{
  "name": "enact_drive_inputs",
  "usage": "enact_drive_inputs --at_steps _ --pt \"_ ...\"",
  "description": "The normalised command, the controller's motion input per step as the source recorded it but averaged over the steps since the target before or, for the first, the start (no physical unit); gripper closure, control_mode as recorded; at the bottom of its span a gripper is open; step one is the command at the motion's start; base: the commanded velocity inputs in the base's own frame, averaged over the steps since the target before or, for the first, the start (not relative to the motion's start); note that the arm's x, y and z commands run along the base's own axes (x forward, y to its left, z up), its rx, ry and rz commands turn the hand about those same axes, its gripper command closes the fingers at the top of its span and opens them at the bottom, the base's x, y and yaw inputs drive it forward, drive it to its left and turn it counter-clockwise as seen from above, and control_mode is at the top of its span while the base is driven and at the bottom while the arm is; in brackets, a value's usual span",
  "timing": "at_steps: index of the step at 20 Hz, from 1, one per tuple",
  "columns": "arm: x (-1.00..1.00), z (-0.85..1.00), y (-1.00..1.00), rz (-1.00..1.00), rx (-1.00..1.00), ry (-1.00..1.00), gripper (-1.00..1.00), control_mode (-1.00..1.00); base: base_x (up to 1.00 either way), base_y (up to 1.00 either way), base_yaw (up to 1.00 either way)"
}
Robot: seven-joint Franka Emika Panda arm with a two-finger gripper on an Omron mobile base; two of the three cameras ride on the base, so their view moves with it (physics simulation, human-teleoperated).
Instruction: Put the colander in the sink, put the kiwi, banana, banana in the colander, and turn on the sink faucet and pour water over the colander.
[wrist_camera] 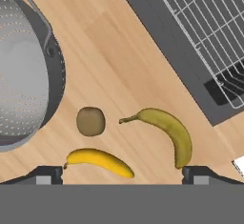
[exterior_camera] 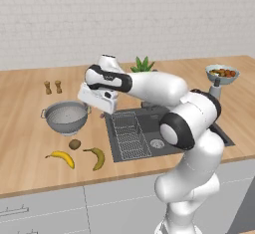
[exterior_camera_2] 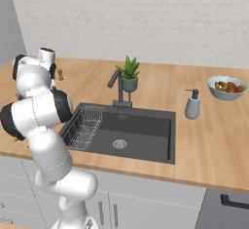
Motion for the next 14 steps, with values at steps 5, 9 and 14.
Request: enact_drive_inputs --at_steps 5,9,14 --pt "0.42 -0.13 0.18 -0.04 0.06 0.0 -1.0 -1.0 0.0 0.0 0.0" --pt "0.5 -0.11 0.12 -0.03 0.0 0.02 -1.0 -1.0 0.0 0.0 0.0" --pt "0.35 -0.28 0.18 0.0 0.0 0.0 -1.0 -1.0 0.0 0.0 0.0"
